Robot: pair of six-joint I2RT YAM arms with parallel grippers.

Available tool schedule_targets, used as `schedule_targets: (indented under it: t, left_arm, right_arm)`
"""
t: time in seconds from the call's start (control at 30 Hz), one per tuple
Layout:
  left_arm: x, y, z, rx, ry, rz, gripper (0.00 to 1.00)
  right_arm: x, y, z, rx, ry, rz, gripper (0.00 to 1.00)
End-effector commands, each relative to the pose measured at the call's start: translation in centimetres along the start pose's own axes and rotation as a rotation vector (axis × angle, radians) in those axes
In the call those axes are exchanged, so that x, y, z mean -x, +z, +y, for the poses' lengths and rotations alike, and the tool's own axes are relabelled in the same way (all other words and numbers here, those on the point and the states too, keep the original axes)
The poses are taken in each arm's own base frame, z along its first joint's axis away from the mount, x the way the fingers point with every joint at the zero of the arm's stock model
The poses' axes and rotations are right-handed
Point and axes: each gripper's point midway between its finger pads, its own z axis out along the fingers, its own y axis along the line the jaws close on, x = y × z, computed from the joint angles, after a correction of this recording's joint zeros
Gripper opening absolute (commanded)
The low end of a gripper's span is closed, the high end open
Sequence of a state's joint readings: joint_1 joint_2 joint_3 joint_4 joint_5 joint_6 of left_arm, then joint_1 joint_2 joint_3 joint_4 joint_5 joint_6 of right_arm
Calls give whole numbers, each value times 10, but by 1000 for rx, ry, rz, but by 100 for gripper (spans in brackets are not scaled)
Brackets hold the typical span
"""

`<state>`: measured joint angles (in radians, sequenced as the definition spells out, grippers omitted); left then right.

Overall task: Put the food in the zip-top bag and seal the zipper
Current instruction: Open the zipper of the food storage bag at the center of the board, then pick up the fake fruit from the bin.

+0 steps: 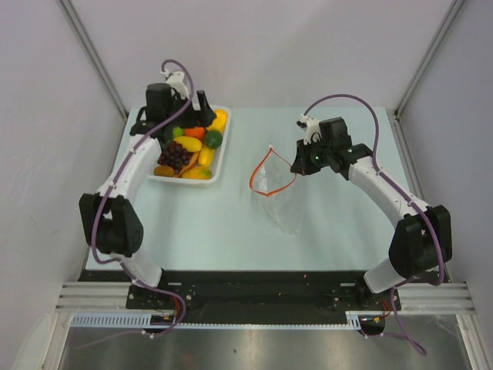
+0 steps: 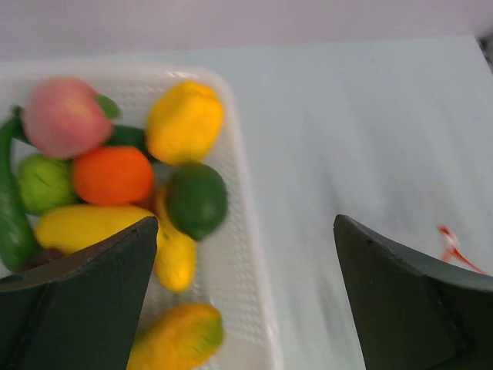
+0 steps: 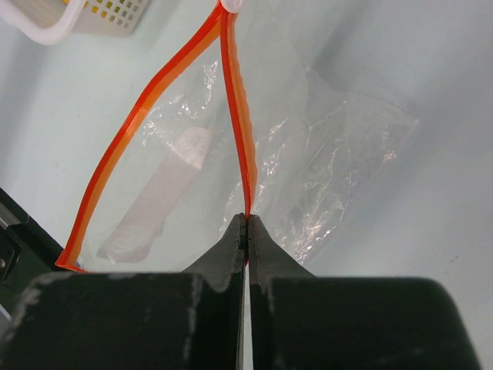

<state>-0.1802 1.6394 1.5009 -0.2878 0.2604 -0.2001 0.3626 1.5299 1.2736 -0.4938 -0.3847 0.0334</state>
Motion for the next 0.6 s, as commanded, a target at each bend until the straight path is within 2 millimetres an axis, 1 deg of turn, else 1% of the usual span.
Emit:
schedule_targets:
  t: [0.0, 0.03, 0.07, 0.1, 0.13, 0.2, 0.23, 0.27, 0.3, 0.33, 0.37, 0.43, 0.47, 0.5, 0.57]
  left_arm:
    - [18, 30, 72, 135, -29, -17, 100]
    - [21, 41, 87, 173, -43, -36, 100]
    - [32, 47, 97, 205, -61, -79, 100]
    - [36, 51, 111, 260, -65, -96, 100]
    - [39, 66, 121, 285, -63, -99, 100]
    - [37, 79, 137, 335, -64, -89, 100]
    - [56, 82, 139, 346, -47, -123, 100]
    - [37, 97, 152, 371, -43, -73, 100]
    - [35, 103, 157, 373, -36, -70, 100]
    - [43, 108, 158, 370, -23, -87, 100]
    - [31, 120, 166, 375, -15, -68, 100]
    - [34, 128, 171, 380, -9, -80, 100]
    - [24, 135, 182, 415, -13, -65, 100]
    - [26, 138, 184, 418, -15, -66, 100]
    - [18, 144, 190, 423, -22, -51, 100]
  right_arm:
    - [12, 4, 2, 25, 4, -45, 0]
    - [13, 3, 3, 28, 4, -46, 0]
    - [12, 3, 3, 27, 3, -43, 0]
    - [11, 4, 2, 25, 3, -40, 0]
    - [12, 3, 1, 22, 6, -41, 0]
    - [10, 4, 1, 18, 10, -34, 0]
    - [10, 4, 0, 16, 13, -35, 0]
    - [10, 4, -1, 16, 13, -35, 0]
    - [11, 5, -1, 13, 13, -39, 0]
    - [12, 6, -2, 10, 17, -41, 0]
    - [12, 7, -2, 12, 17, -42, 0]
    - [12, 9, -3, 8, 18, -43, 0]
    - [12, 9, -4, 3, 17, -42, 0]
    - [12, 10, -6, 0, 17, -40, 0]
    - [10, 11, -7, -2, 16, -34, 0]
